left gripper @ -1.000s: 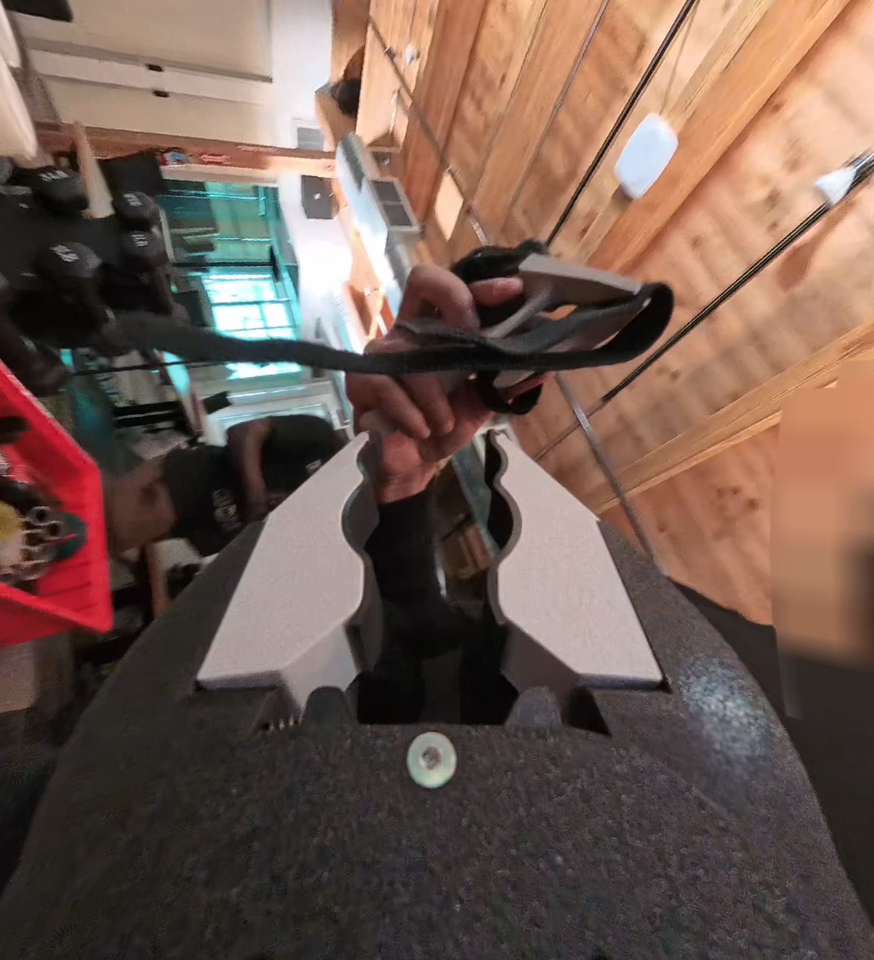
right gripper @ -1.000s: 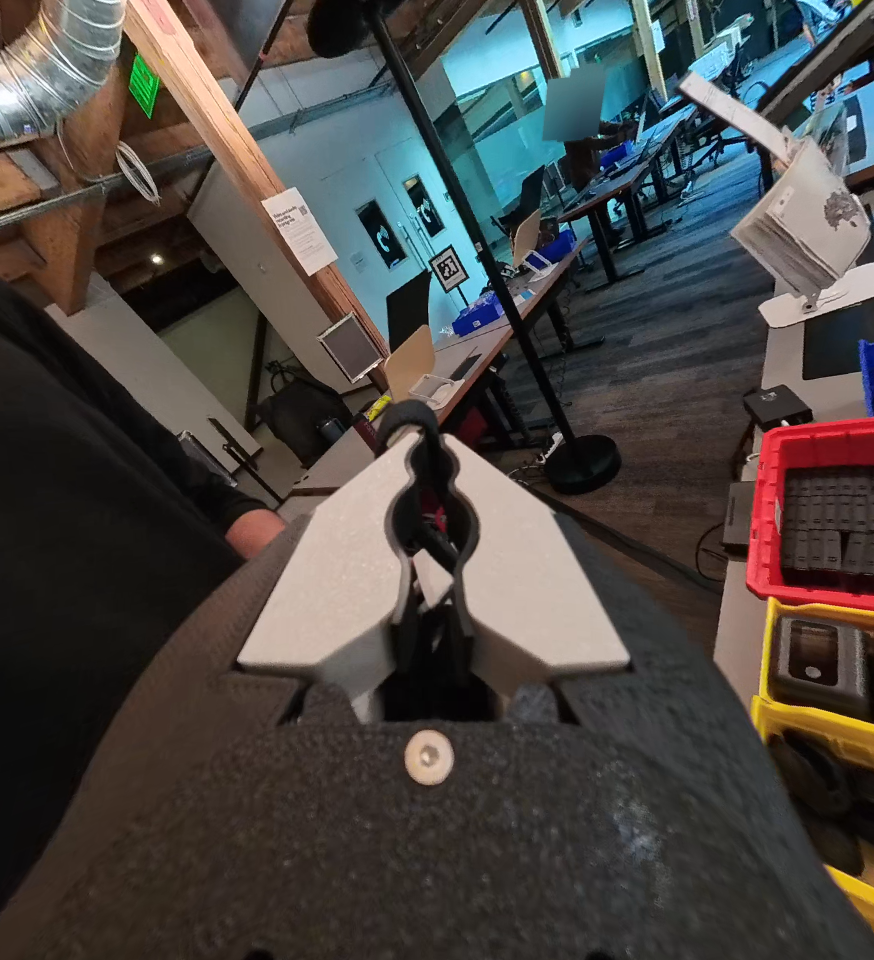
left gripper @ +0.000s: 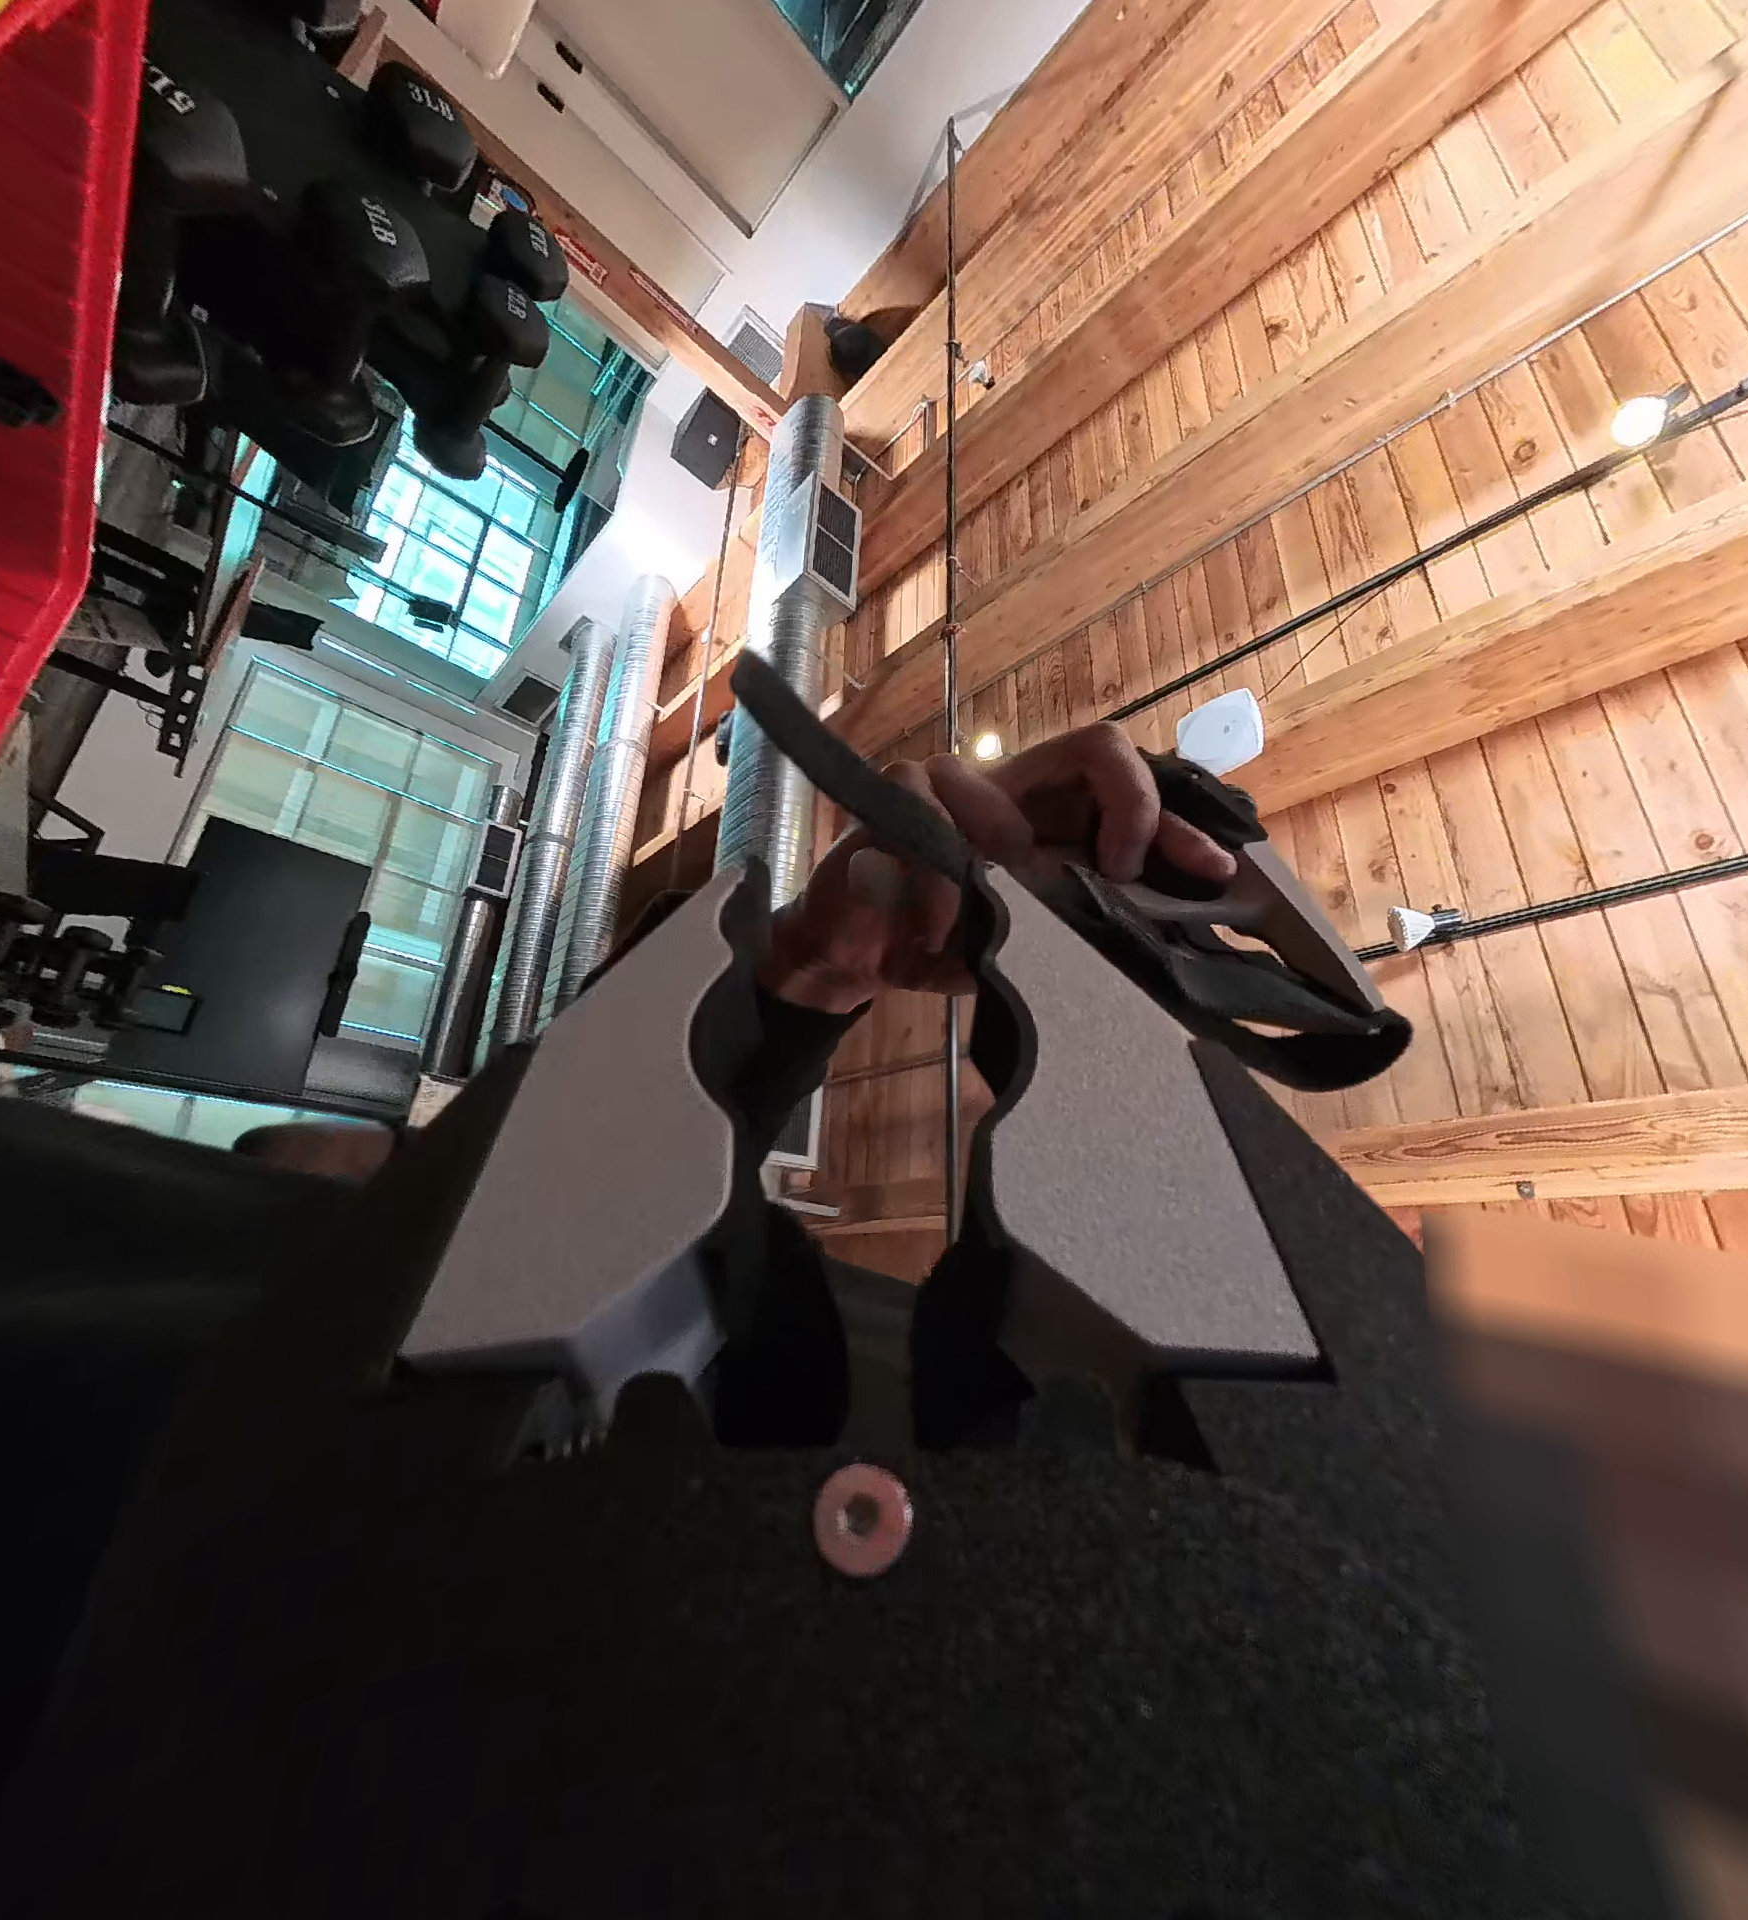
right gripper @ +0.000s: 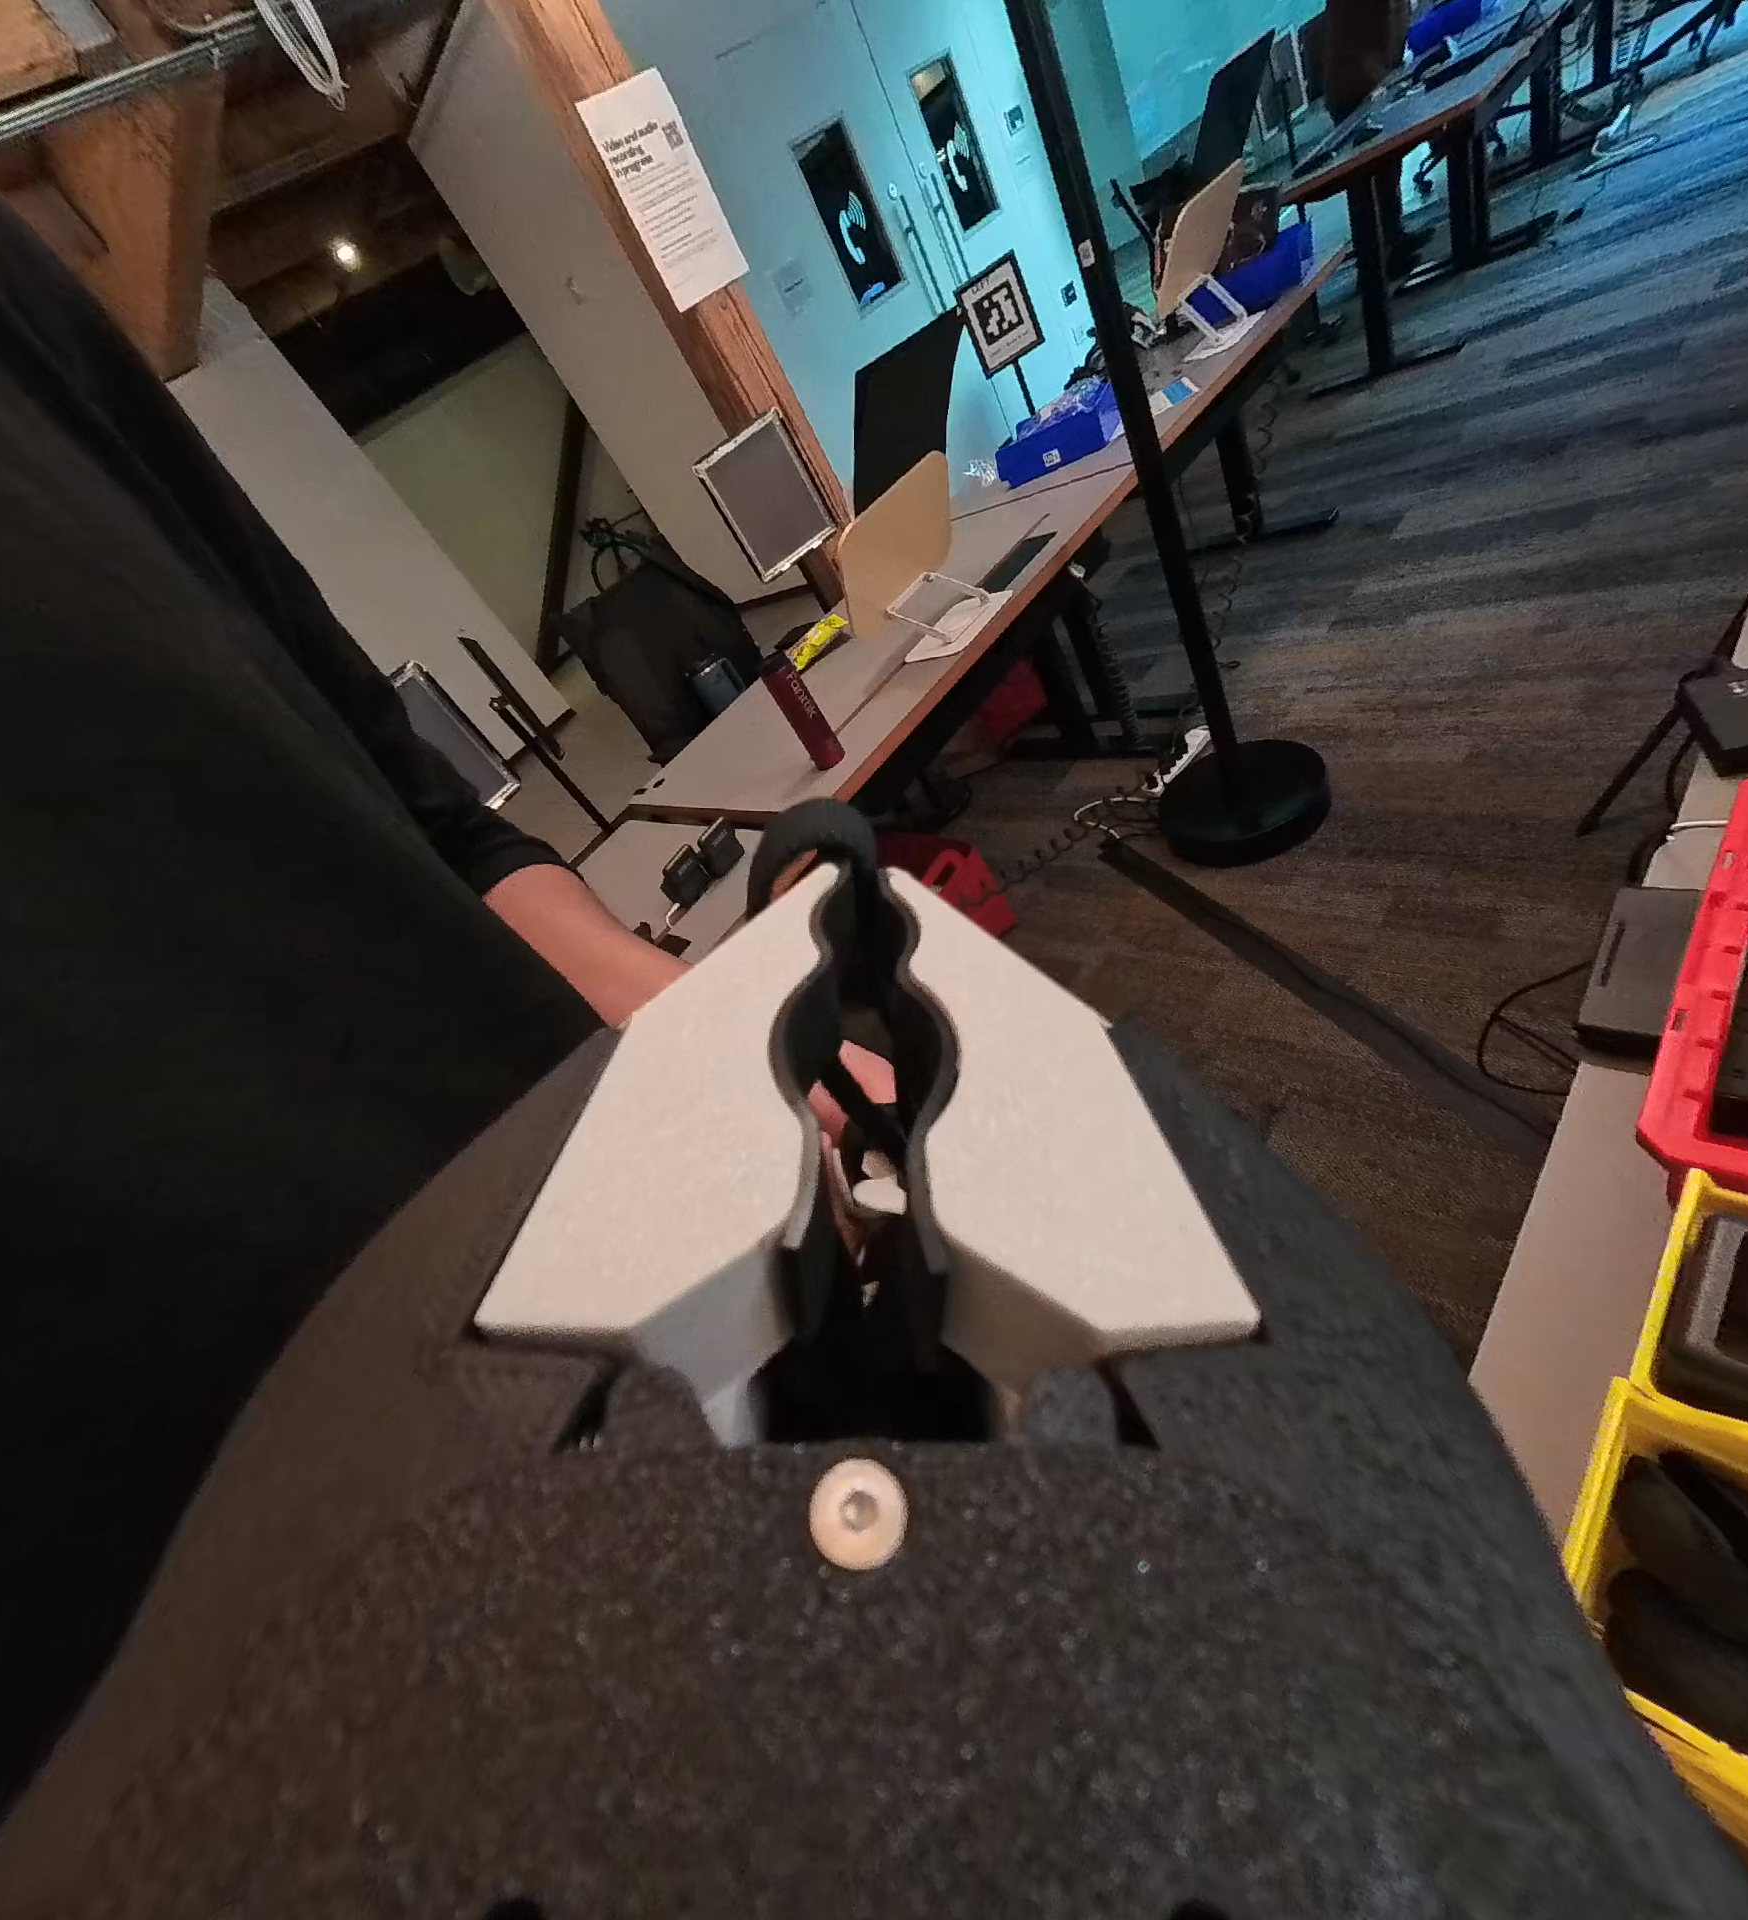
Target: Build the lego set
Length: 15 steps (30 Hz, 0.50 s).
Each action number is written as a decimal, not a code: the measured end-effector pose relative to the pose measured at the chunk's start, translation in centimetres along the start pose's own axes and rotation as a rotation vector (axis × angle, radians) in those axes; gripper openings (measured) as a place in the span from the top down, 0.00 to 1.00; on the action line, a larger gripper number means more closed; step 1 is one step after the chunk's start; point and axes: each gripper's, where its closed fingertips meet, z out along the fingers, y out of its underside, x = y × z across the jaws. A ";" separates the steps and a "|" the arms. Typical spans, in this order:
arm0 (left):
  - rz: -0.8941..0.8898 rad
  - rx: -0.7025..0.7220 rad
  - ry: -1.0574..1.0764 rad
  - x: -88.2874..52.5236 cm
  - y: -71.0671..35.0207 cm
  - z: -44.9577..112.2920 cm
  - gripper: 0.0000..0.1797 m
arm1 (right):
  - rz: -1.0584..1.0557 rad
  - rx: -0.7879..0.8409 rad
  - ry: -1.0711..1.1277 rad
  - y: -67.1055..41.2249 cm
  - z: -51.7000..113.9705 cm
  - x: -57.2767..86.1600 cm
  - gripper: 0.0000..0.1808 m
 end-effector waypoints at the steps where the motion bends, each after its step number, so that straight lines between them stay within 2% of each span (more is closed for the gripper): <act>1: -0.016 0.000 0.010 0.1 0.1 0.2 0.82 | -0.002 -0.001 -0.004 0.0 0.1 -0.1 1.00; 5: -0.052 0.028 0.027 -0.1 -0.7 0.3 0.84 | -0.005 -0.007 -0.013 0.2 0.4 -0.3 1.00; 8: -0.055 0.043 0.036 0.0 -1.3 0.5 1.00 | -0.002 -0.007 -0.033 0.3 0.6 -0.8 1.00; 12: 0.026 0.051 -0.021 0.1 -2.2 0.7 1.00 | 0.011 -0.023 -0.048 1.0 0.6 -1.8 1.00; 15: 0.170 0.046 -0.071 1.1 -2.8 1.1 1.00 | 0.044 0.000 -0.064 1.6 0.1 -2.6 1.00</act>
